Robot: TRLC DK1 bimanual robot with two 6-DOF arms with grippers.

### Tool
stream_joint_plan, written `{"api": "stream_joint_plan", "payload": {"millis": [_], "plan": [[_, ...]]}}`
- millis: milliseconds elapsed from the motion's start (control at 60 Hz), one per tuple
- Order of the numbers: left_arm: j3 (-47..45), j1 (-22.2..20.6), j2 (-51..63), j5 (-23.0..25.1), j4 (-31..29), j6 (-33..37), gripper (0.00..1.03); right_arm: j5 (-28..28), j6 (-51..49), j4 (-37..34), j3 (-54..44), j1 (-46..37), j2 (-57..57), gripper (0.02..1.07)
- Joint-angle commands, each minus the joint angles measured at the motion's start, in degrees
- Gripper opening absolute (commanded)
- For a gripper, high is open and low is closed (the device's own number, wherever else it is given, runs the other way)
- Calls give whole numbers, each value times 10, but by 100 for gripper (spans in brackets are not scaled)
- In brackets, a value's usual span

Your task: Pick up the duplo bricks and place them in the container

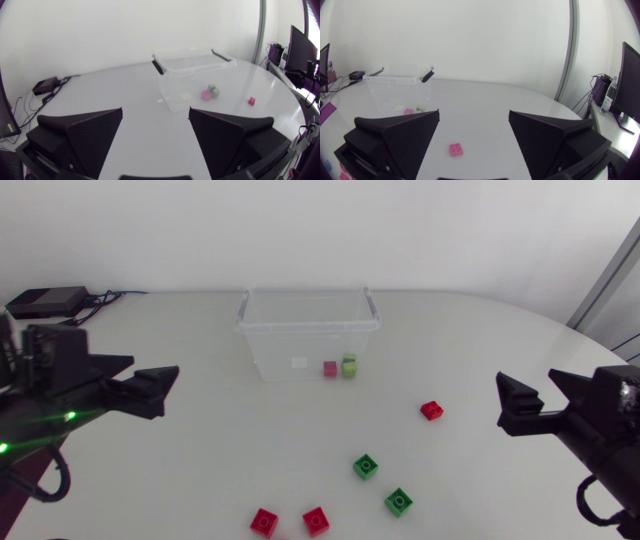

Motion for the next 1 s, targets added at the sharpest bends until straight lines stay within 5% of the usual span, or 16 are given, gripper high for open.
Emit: {"api": "stream_joint_plan", "payload": {"millis": [0,100,167,333,500,667,817,983], "plan": [[51,-9,98,6,-27,15,91,-5,-2,6,26,2,62,102],[85,-7,173,54,-58,71,91,-19,-3,-12,53,-21,140,102],[99,-25,217,54,-78,178,91,-60,-2,-38,87,-56,207,102],[106,-68,262,52,-134,308,96,-152,10,-94,146,-108,313,102],[78,-107,281,107,-162,424,96,-133,-36,-166,207,-73,395,102],[62,-142,272,136,-182,488,96,-216,-109,-193,250,-80,454,102],[39,-191,245,180,-226,540,94,-199,-197,-263,288,-60,487,102],[22,-244,259,180,-224,556,91,-209,-233,-229,272,-38,494,102]]}}
